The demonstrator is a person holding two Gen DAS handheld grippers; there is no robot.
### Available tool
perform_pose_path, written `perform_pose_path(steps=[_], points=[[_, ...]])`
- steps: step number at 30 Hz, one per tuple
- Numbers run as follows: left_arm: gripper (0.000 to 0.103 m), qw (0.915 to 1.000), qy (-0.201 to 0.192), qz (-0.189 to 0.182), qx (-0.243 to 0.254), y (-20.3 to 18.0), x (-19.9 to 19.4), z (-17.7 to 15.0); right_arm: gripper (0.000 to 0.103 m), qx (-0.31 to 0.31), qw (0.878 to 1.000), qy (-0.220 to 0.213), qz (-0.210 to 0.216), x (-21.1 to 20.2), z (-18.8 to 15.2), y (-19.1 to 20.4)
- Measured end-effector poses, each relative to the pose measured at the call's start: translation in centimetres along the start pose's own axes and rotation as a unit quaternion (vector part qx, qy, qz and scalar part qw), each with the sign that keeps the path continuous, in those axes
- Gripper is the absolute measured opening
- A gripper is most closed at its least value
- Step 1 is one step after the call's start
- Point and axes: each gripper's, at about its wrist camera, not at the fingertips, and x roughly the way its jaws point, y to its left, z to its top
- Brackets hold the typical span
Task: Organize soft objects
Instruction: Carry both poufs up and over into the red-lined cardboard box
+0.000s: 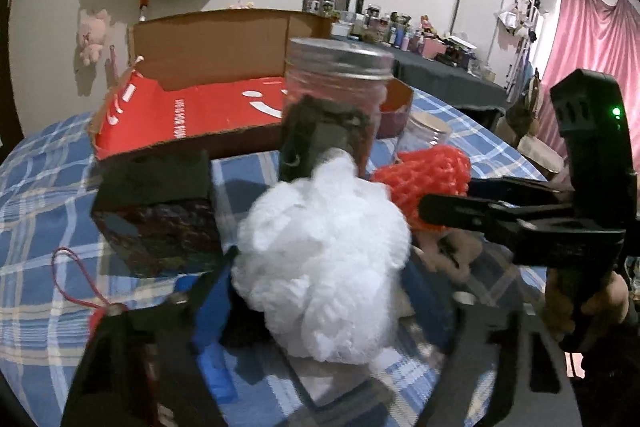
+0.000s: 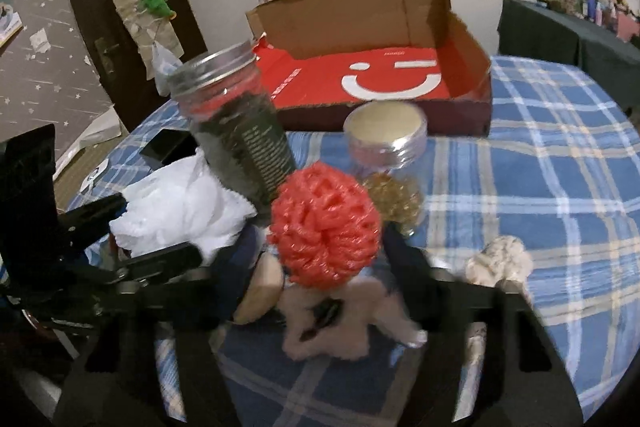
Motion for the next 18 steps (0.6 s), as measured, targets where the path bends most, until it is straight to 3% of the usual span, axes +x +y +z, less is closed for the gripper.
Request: perform_pose_path(steps=[4, 7, 18], points=[[0.056, 0.9999, -0.008, -0.007, 0.003, -0.2, -0.4, -0.2, 0.039, -0.004, 1.000, -0.016, 0.001, -0.6, -0.4, 0.4], [0.053, 0.9999, -0.014, -0.006, -0.002, -0.2, -0.9, -0.4, 0.039, -0.010, 0.999, -0.032, -0.010, -1.4, -0.4, 0.9], [0.052, 0.9993, -0.032, 0.015, -0.008, -0.1, -2.6, -0.2, 0.039, -0.022, 0.997, -0.055, -0.042, -3.1, -0.7, 2.1]])
